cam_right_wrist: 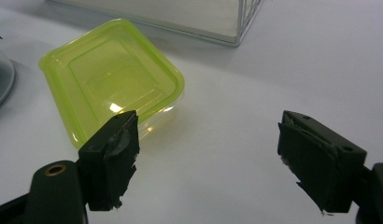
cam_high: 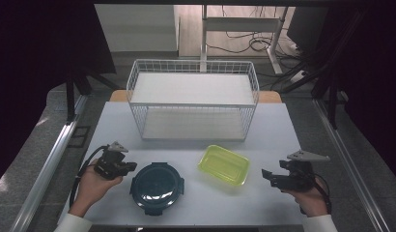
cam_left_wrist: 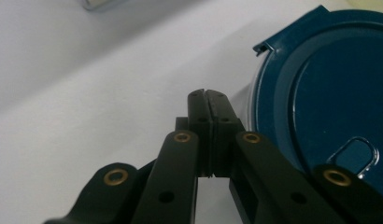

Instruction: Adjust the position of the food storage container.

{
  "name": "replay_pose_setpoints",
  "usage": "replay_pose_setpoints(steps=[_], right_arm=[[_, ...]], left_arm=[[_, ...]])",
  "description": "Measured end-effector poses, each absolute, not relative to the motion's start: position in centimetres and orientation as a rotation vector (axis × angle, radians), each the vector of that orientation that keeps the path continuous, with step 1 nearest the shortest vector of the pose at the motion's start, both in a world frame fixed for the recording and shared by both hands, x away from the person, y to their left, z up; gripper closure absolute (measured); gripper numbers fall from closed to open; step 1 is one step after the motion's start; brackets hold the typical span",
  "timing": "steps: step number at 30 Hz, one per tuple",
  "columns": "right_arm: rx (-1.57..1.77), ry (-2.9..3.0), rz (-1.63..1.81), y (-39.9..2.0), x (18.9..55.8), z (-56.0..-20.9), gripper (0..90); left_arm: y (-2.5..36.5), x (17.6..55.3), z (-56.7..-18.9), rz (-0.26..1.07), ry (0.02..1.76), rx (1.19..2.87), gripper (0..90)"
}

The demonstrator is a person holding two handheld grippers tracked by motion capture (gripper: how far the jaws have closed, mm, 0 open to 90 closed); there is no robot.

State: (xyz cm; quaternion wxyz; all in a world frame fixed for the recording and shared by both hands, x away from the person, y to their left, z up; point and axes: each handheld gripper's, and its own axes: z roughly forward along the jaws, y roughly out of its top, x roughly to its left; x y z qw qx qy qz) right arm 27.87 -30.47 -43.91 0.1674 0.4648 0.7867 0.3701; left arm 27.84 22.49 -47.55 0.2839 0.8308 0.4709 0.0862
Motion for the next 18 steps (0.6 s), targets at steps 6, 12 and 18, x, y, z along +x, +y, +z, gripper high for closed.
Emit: replay_pose_setpoints(steps=[6, 12, 18], right_arm=[[1.324, 2.244, 1.043, -30.39, 27.90, -44.01, 20.9], [1.324, 2.240, 1.041, -30.47, 27.84, -43.95, 20.9], [1.320, 2.250, 1.033, -30.19, 27.93, -44.07, 20.9]], left_arm=[[21.99, 27.61, -48.02, 0.171, 1.239, 2.256, 90.0], [22.12, 27.31, -48.23, 0.160, 1.258, 2.264, 90.0], [21.87, 27.14, -48.19, 0.179, 1.272, 2.261, 90.0]])
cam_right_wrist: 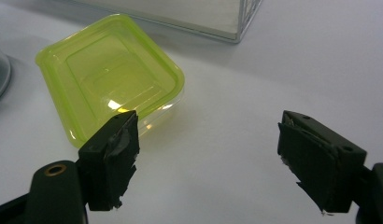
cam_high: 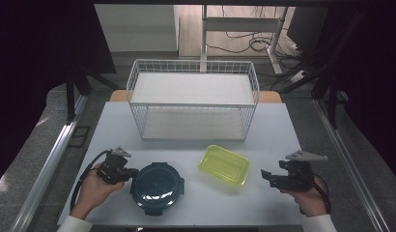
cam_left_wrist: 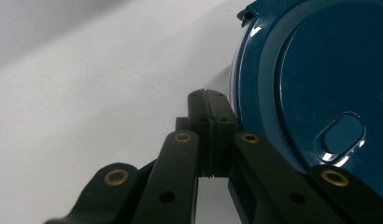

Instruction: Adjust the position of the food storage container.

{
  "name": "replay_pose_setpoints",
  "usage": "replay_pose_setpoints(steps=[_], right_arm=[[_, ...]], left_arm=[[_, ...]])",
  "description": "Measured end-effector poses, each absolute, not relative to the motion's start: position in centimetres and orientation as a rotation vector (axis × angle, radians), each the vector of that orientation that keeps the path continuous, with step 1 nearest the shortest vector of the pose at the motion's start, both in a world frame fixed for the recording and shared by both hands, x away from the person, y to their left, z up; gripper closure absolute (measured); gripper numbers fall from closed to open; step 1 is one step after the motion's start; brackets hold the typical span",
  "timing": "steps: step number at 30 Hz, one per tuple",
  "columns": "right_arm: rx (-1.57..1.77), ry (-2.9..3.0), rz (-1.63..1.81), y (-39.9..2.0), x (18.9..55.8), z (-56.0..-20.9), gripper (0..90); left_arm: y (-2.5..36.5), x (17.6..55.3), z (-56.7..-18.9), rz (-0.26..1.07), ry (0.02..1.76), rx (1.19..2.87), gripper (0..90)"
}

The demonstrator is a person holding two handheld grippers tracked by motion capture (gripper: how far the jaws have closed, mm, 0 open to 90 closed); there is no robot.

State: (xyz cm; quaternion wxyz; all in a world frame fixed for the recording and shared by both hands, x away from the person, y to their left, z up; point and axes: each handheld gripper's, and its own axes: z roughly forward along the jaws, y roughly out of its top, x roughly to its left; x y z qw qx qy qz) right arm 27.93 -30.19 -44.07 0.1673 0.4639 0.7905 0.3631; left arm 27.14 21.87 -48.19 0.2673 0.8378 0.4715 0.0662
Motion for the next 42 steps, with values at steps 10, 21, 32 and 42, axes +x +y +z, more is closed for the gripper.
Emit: replay_pose_setpoints(steps=[10, 21, 32, 42], right_arm=[[1.302, 2.269, 1.032, -29.5, 28.0, -44.1, 20.9], [1.309, 2.267, 1.030, -29.6, 27.9, -44.1, 20.9], [1.316, 2.260, 1.027, -29.8, 27.8, -44.1, 20.8], [1.317, 2.258, 1.024, -30.0, 27.6, -44.0, 20.8]], left_arm=[[20.4, 27.3, -48.2, 0.194, 1.279, 2.255, 90.0], [17.6, 27.3, -48.1, 0.169, 1.217, 2.293, 90.0], [17.2, 27.7, -48.5, 0.080, 1.188, 2.279, 90.0], [20.7, 24.7, -48.3, 0.085, 1.272, 2.255, 90.0]])
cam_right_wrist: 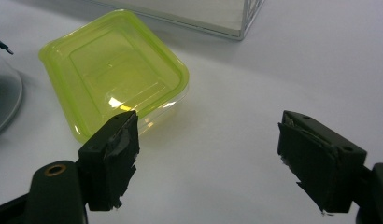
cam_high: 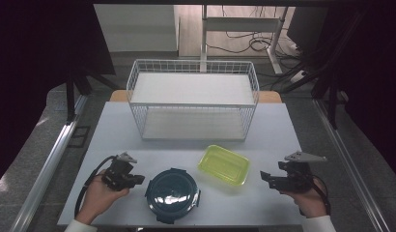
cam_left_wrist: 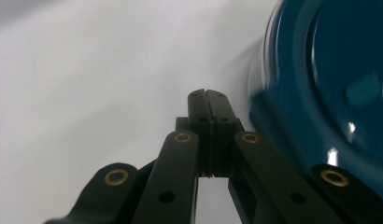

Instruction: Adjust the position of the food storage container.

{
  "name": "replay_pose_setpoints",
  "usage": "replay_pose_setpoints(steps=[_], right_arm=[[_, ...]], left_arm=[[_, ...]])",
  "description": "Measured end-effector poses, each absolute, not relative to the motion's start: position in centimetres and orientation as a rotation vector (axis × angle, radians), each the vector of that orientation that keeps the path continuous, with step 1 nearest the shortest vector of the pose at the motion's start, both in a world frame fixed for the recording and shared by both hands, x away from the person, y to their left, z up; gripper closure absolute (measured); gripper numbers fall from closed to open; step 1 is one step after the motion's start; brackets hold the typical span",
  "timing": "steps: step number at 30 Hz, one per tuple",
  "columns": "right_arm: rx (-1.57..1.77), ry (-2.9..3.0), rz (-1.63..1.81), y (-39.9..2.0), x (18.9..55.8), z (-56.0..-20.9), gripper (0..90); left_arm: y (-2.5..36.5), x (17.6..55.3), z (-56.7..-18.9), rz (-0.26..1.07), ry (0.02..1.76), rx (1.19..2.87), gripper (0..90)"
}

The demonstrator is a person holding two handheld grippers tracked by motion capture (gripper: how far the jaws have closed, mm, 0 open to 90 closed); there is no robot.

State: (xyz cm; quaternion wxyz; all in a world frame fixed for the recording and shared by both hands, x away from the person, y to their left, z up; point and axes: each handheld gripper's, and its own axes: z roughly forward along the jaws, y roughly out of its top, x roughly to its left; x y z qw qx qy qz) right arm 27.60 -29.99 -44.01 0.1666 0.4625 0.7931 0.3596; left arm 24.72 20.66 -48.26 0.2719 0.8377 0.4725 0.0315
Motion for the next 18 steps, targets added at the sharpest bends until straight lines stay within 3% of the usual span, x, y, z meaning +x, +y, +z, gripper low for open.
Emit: replay_pose_setpoints(steps=[5, 18], right_arm=[[1.320, 2.250, 1.053, -30.0, 27.6, -43.5, 20.8], [1.326, 2.248, 1.046, -30.1, 27.6, -43.5, 20.8]], left_arm=[[20.6, 22.7, -49.0, 0.032, 1.247, 2.272, 90.0], [19.1, 23.0, -49.5, -0.018, 1.220, 2.280, 90.0]])
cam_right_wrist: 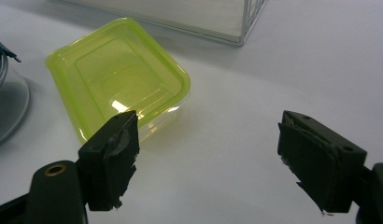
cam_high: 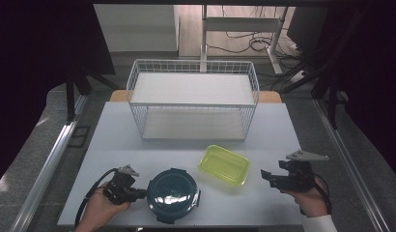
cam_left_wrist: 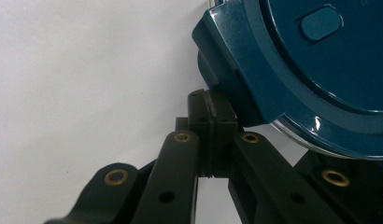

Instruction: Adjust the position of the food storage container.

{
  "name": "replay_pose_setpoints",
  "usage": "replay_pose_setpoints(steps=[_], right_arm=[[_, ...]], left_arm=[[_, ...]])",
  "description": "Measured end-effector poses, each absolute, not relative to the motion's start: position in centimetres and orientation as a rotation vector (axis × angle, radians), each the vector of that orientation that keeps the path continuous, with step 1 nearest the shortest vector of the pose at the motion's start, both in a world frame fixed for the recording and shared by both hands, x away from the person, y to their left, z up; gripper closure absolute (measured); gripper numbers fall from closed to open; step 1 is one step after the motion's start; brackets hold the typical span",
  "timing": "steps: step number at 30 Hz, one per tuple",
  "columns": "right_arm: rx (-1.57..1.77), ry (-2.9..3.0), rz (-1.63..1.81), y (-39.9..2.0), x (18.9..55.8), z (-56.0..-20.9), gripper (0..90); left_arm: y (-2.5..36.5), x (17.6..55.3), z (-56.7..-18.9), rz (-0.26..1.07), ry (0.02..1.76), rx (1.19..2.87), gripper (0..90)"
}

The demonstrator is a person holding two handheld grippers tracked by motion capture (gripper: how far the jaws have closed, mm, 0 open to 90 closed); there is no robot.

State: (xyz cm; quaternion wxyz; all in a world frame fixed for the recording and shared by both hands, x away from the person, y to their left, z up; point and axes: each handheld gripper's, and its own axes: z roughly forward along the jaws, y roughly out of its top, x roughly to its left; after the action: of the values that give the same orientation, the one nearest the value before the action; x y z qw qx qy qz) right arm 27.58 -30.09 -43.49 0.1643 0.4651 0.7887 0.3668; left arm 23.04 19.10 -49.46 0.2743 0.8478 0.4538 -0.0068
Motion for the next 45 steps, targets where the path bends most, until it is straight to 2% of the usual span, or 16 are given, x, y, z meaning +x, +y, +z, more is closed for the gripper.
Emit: replay_pose_setpoints(steps=[23, 28, 34, 37, 39, 44, 45], right_arm=[[1.317, 2.247, 1.045, -29.8, 27.6, -43.4, 20.8], [1.318, 2.220, 1.075, -29.5, 27.3, -42.8, 20.7], [1.290, 2.225, 1.155, -28.3, 26.6, -42.1, 20.1], [1.275, 2.258, 1.173, -27.3, 26.5, -42.4, 19.7], [1.271, 2.274, 1.186, -26.6, 26.4, -42.6, 19.3], [1.239, 2.302, 1.242, -25.3, 25.6, -43.0, 18.0], [1.239, 2.302, 1.242, -25.3, 25.6, -43.0, 18.0]], left_arm=[[16.7, 23.6, -49.4, -0.042, 1.168, 2.294, 90.0], [17.4, 24.0, -49.8, -0.101, 1.163, 2.249, 89.9], [20.0, 23.8, -49.0, 0.004, 1.244, 2.166, 88.8], [21.1, 23.5, -48.6, 0.086, 1.294, 2.091, 81.1], [21.3, 23.2, -48.2, 0.140, 1.330, 2.045, 64.5], [21.4, 22.8, -47.3, 0.168, 1.347, 1.969, 27.9], [21.4, 22.7, -47.2, 0.168, 1.350, 1.963, 27.9]])
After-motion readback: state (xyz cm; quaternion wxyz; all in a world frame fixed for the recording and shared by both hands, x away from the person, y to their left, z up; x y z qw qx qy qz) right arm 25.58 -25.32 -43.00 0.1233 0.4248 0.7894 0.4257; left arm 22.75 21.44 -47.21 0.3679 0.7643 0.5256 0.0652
